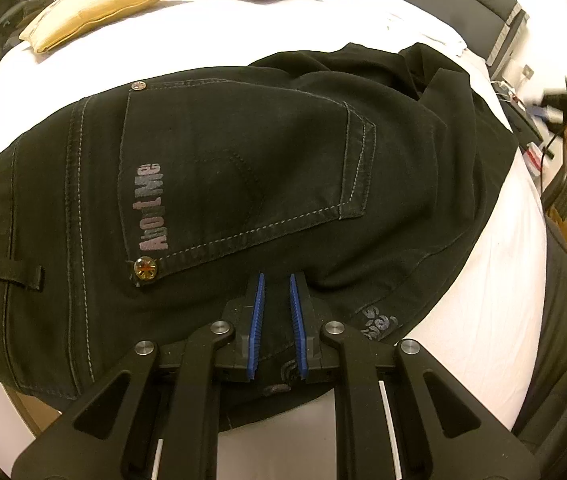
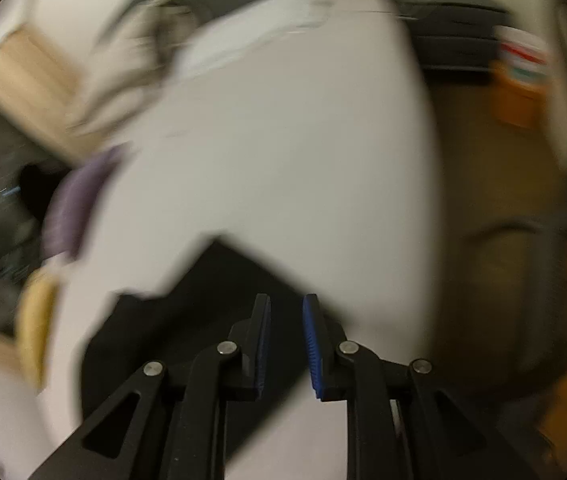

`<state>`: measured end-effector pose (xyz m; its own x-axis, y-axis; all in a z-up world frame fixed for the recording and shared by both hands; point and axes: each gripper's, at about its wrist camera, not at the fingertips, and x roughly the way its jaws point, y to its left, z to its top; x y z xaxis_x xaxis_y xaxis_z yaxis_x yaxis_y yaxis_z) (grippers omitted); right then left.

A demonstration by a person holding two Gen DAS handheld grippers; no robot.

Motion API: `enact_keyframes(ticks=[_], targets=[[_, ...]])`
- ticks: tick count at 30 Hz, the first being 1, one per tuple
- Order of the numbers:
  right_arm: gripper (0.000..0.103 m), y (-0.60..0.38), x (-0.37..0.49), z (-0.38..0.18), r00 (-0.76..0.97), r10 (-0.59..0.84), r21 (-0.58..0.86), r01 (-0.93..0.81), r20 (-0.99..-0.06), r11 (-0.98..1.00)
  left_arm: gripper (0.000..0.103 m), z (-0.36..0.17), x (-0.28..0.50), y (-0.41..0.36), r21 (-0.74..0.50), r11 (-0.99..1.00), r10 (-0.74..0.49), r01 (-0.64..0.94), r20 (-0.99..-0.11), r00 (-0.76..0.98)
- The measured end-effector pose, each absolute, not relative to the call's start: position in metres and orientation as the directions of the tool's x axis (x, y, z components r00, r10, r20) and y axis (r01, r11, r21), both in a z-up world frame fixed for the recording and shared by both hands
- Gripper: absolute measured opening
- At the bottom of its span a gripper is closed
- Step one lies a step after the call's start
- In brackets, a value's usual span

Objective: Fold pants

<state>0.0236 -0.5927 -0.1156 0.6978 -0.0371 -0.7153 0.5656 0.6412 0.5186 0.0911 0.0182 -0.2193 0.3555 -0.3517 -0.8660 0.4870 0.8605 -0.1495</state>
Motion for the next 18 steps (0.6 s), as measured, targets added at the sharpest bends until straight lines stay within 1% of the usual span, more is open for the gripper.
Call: enact_keyframes(ticks=[1,2,3,5,6,9,10,16,18], targets=[[0.023,-0.585,0.037,-0.11,0.741,0.043,0.576,0.483,-0.67,0.659,0.013,-0.219,0.091,0.018,-0.148,0.862,-0.35,0.486,-0.867,0.356],[0.035,-0.575,0.056,-0.11,0.767,0.153,0.642,0.39,-0.623,0.66,0.013,-0.219,0.091,0.017,-0.147,0.863,-0.348,0.483,-0.866,0.358],[0.041,-0.566,0.072,-0.114,0.76,0.226,0.679,0.353,-0.61,0.643,0.013,-0.219,0.091,0.017,-0.147,0.864,-0.348,0.481,-0.866,0.36],[0.042,-0.548,0.106,-0.137,0.713,0.35,0.74,0.348,-0.607,0.575,0.013,-0.219,0.091,0.018,-0.152,0.865,-0.351,0.479,-0.864,0.36],[0.042,-0.542,0.117,-0.148,0.683,0.386,0.747,0.365,-0.62,0.555,0.013,-0.219,0.091,0.018,-0.153,0.865,-0.352,0.478,-0.864,0.361],[0.042,-0.525,0.135,-0.181,0.592,0.399,0.702,0.469,-0.7,0.535,0.013,-0.219,0.091,0.019,-0.156,0.863,-0.355,0.48,-0.863,0.358],[0.042,-0.523,0.137,-0.191,0.584,0.406,0.703,0.487,-0.703,0.518,0.013,-0.219,0.092,0.019,-0.155,0.862,-0.356,0.482,-0.863,0.358],[0.042,-0.525,0.142,-0.214,0.601,0.438,0.742,0.504,-0.668,0.441,0.013,-0.219,0.092,0.021,-0.159,0.86,-0.361,0.484,-0.86,0.359],[0.036,-0.521,0.147,-0.214,0.598,0.468,0.758,0.485,-0.651,0.436,0.013,-0.219,0.091,0.021,-0.159,0.861,-0.362,0.482,-0.859,0.362]])
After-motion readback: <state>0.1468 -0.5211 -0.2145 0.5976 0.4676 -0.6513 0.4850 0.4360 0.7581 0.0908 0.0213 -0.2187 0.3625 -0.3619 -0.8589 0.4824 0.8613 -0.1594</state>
